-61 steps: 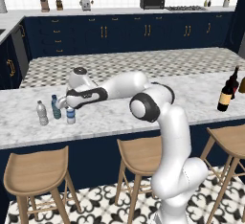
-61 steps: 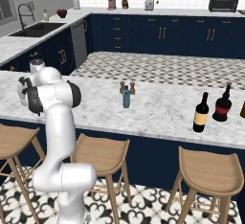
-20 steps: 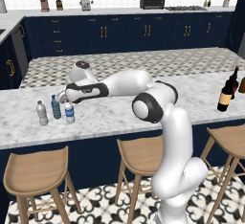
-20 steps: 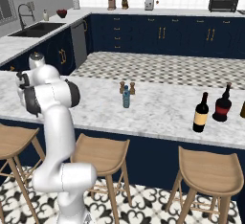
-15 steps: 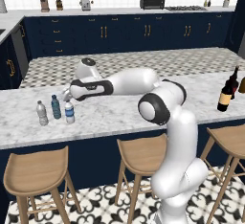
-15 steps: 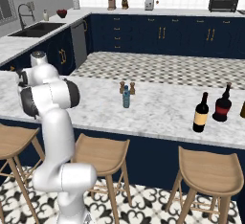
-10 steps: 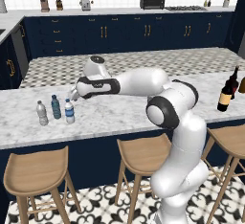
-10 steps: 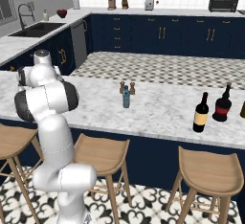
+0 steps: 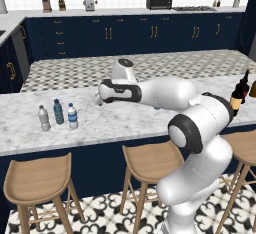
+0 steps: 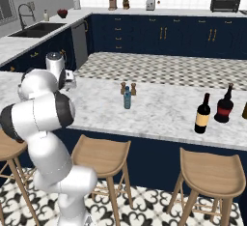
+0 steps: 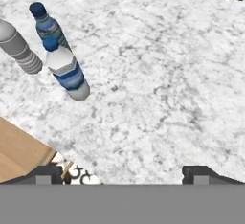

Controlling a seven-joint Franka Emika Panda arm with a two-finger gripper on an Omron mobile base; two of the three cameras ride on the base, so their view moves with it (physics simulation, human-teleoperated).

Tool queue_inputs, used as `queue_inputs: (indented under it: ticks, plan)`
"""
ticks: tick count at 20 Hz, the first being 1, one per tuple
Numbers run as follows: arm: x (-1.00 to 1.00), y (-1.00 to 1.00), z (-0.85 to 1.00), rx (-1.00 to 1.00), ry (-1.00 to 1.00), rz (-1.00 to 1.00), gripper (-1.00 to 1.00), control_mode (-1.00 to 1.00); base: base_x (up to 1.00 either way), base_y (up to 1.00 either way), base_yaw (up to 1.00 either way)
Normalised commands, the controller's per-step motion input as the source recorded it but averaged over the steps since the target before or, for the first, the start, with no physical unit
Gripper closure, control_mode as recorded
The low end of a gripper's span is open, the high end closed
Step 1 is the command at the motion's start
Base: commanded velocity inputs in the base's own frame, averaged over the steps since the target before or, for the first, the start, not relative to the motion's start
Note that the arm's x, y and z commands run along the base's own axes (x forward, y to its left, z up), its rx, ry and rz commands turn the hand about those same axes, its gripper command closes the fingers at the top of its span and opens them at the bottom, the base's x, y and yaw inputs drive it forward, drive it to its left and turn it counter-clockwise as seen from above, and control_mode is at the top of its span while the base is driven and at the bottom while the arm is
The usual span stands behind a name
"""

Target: Move the plastic bottles in the middle to the plastics group, and the glass bottles in the middle to the glass group.

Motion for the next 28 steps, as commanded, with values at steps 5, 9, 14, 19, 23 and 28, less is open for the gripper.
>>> queue_inputs:
  ticks: [5,9,14,19,23,28]
  plan:
    - [-0.04,-0.80,0.01,-0.03,0.16,-0.32,-1.00,-1.00,0.00,0.00,0.00]
    - [0.00,-0.84,0.05,-0.01,0.14,-0.36,-1.00,-1.00,0.00,0.00,0.00]
    - [0.00,-0.93,0.18,0.00,0.26,-0.37,-1.00,-1.00,0.00,0.00,0.00]
    - [0.00,-0.92,0.08,-0.06,0.08,-0.18,-1.00,-1.00,0.00,0.00,0.00]
    - [0.08,-0.76,0.01,-0.12,0.00,-0.15,-1.00,-1.00,0.00,0.00,0.00]
    - [0.21,-0.58,0.00,-0.10,-0.01,-0.15,-1.00,-1.00,0.00,0.00,0.00]
